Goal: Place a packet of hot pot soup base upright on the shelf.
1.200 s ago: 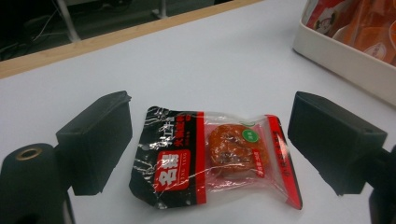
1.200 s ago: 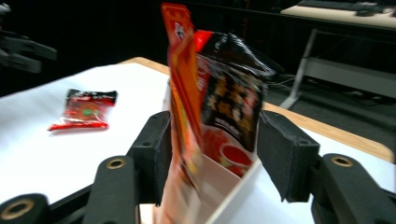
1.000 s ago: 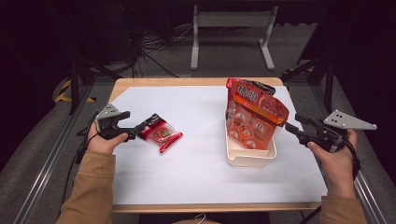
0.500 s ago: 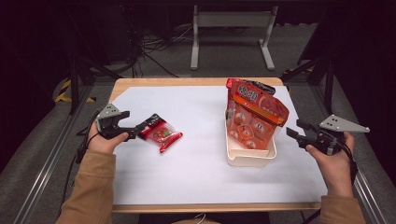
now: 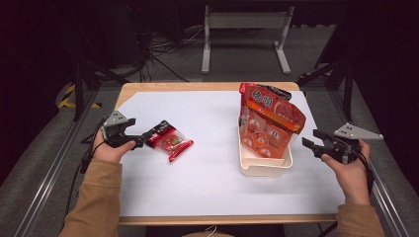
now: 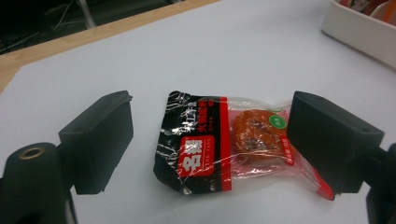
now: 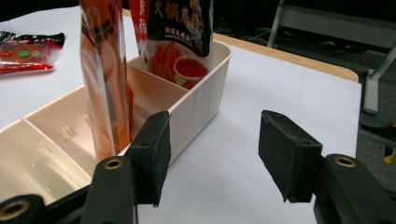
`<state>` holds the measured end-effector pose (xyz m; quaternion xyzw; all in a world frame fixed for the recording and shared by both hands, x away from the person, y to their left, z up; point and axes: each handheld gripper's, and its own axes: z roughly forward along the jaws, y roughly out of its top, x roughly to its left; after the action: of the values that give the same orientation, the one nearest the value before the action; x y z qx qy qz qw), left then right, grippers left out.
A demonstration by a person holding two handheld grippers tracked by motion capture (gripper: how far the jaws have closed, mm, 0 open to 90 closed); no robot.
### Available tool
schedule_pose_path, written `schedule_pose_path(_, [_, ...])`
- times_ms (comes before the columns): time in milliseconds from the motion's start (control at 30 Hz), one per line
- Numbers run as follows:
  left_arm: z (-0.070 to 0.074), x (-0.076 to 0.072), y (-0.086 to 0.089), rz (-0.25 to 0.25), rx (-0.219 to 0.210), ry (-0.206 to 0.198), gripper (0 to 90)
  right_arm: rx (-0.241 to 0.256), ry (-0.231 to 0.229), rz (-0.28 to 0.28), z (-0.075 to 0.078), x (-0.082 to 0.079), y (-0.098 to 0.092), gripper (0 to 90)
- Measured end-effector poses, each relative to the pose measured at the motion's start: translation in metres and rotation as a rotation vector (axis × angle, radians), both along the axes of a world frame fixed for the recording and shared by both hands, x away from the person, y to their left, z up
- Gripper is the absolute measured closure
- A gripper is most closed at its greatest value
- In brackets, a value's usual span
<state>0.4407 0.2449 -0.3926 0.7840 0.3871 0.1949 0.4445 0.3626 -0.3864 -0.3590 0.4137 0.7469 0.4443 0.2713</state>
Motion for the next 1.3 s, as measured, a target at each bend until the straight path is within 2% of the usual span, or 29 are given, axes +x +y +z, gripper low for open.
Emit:
schedule_pose_path(67, [-0.003,0.002,0.0,0.011,0.008,0.017,15.0,-0.003,0.005,-0.002,-0.002,0.001,0.0,43.1])
schedule_pose_path(100, [-0.008,0.005,0.0,0.02,0.008,0.04,15.0,-0.002,0.005,-0.002,-0.002,0.001,0.0,43.0])
schedule_pose_path(333, [-0.023,0.016,-0.001,0.052,0.019,0.084,15.4,0.001,0.005,-0.002,-0.002,0.001,0.0,42.3])
schedule_pose_path(533, [-0.035,0.025,-0.004,0.065,0.003,0.128,17.1,0.001,0.011,-0.005,-0.004,0.001,0.0,41.5])
schedule_pose_path(700, [-0.044,0.03,-0.005,0.081,-0.019,0.183,19.9,0.003,0.015,-0.007,-0.006,0.001,0.0,41.1])
schedule_pose_path(733, [-0.044,0.03,-0.005,0.081,-0.019,0.183,20.2,0.003,0.015,-0.007,-0.006,0.001,0.0,41.1])
schedule_pose_path(933, [-0.053,0.034,-0.002,0.087,-0.025,0.24,21.4,0.005,0.016,-0.004,-0.006,0.001,0.0,40.5])
schedule_pose_path(1067, [-0.056,0.035,-0.002,0.068,-0.047,0.27,26.7,0.007,0.017,-0.004,-0.006,0.001,0.001,39.8])
schedule_pose_path(1167, [-0.055,0.034,-0.003,0.037,-0.03,0.265,35.2,0.01,0.015,-0.003,-0.006,0.001,0.001,39.6])
schedule_pose_path(1233, [-0.055,0.033,-0.004,0.03,-0.016,0.255,37.4,0.009,0.014,-0.002,-0.006,0.001,0.001,39.5])
schedule_pose_path(1300, [-0.054,0.032,-0.004,0.028,-0.022,0.265,42.1,0.01,0.014,-0.002,-0.006,0.001,0.001,39.4])
